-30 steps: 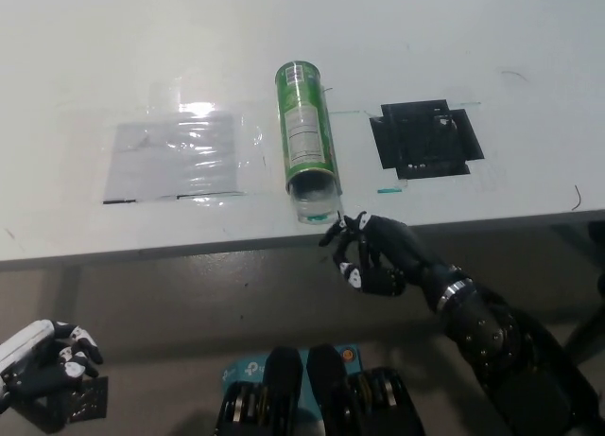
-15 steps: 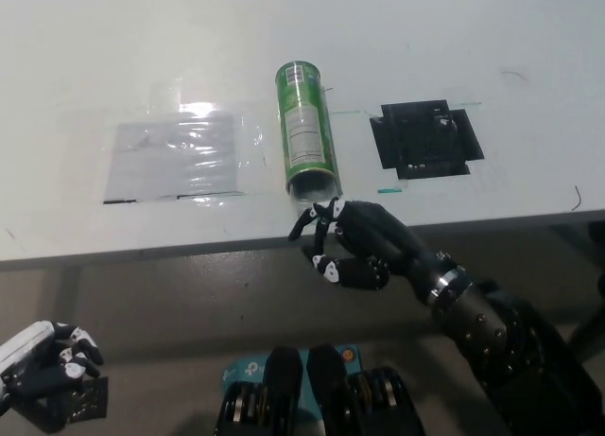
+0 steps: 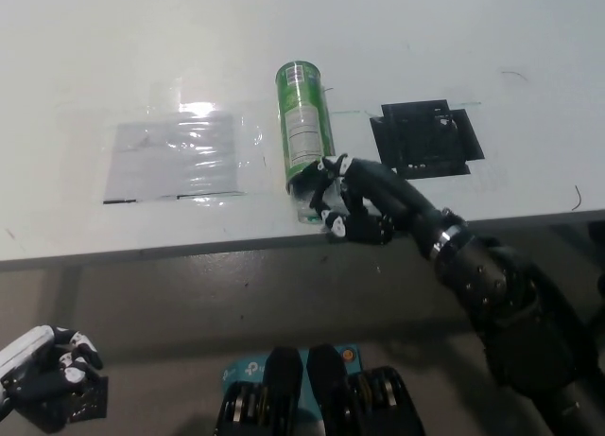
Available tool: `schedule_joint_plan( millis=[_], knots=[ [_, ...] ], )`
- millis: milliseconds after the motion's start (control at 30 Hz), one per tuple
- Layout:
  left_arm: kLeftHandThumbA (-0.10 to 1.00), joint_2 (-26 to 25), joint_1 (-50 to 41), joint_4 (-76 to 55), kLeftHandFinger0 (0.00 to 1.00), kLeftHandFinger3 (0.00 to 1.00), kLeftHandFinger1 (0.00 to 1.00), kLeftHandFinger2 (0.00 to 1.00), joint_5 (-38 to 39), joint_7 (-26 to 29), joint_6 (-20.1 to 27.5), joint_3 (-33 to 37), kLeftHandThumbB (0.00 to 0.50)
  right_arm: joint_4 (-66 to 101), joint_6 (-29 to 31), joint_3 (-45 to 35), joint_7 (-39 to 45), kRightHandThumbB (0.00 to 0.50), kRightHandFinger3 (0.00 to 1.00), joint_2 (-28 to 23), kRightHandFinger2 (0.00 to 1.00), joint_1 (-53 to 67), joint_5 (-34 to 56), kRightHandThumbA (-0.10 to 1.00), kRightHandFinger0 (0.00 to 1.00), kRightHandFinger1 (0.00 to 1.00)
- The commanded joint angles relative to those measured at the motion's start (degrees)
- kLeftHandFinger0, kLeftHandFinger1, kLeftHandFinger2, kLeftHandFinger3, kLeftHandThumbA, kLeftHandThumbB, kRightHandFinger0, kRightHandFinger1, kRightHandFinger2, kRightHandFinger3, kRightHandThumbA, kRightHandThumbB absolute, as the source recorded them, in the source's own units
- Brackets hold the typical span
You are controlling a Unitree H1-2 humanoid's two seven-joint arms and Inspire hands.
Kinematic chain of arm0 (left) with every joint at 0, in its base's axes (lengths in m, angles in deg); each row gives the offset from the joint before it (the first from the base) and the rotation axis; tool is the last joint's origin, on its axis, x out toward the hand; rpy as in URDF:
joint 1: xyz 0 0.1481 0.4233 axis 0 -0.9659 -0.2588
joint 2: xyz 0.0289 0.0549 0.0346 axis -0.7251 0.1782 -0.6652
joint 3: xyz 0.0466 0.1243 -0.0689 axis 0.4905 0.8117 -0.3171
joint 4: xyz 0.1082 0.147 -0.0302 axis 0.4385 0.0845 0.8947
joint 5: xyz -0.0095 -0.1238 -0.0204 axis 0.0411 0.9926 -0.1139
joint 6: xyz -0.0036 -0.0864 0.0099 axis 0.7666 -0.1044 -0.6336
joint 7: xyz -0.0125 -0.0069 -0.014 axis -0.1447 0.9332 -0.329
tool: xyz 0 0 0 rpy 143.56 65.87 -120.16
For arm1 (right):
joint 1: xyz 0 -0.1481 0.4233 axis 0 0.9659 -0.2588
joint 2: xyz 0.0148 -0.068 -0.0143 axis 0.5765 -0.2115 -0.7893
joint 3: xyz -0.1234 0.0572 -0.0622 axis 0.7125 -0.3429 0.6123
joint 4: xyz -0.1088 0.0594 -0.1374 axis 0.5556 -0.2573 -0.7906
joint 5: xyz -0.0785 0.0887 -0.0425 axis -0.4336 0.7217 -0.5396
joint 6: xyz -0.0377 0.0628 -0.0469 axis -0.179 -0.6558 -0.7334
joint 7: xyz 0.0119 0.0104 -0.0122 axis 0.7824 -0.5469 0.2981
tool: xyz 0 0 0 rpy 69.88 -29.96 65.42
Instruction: The robot uses its right hand finger to pull out the chips tray kept inside a container in the middle of the desk
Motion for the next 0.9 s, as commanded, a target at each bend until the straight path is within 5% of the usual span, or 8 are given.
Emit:
schedule_joint_plan(
  millis=[0, 200, 433, 467, 567, 867],
  knots=[
    [-0.1, -1.56, 0.08, -1.62, 0.45, 0.77, 0.52, 0.63, 0.21, 1.09, -0.43, -0.26, 0.0, -0.39, 2.78, -1.57, -2.55, 0.064, 0.74, -0.09, 0.49, -5.34, -0.84, 0.47, 0.21, 0.23],
    [-0.1, -1.64, -0.12, -1.75, 0.44, 0.77, 0.51, 0.63, -0.75, 1.05, -0.43, -0.14, 0.0, -2.31, 2.18, -1.81, -3.67, 0.074, 0.76, -0.64, 0.56, -7.63, -2.74, 0.45, 0.21, 0.26],
    [-0.1, -1.5, -0.05, -1.48, 0.42, 0.77, 0.49, 0.6, -0.27, 1.08, -0.43, -0.3, 0.0, -4.08, 2.46, -0.94, -4.35, 0.076, 0.75, -0.65, 0.5, -7.37, -4.54, 0.51, 0.22, 0.27],
    [-0.1, -1.61, -0.07, -1.7, 0.43, 0.77, 0.5, 0.61, -0.47, 1.01, -0.43, -0.22, 0.0, -4.99, 3.54, -0.71, -4.93, 0.077, 0.74, -0.56, 0.44, -7.47, -4.86, 0.5, 0.13, 0.2],
    [-0.1, -1.53, -0.2, -1.66, 0.44, 0.76, 0.5, 0.6, -0.19, 0.95, -0.43, -0.37, 0.0, -6.28, 4.07, -0.42, -5.77, 0.081, 0.75, -0.19, 0.41, -7.3, -5.58, 0.51, 0.1, 0.17],
    [-0.1, -2.04, 0.24, -2.17, 0.47, 0.76, 0.52, 0.63, 0.76, 1.15, -0.43, -0.64, 0.0, -11.03, 5.65, 1.83, -8.27, 0.077, 0.76, 0.61, 0.48, -7.26, -8.38, 0.48, 0.17, 0.26]
  ],
)
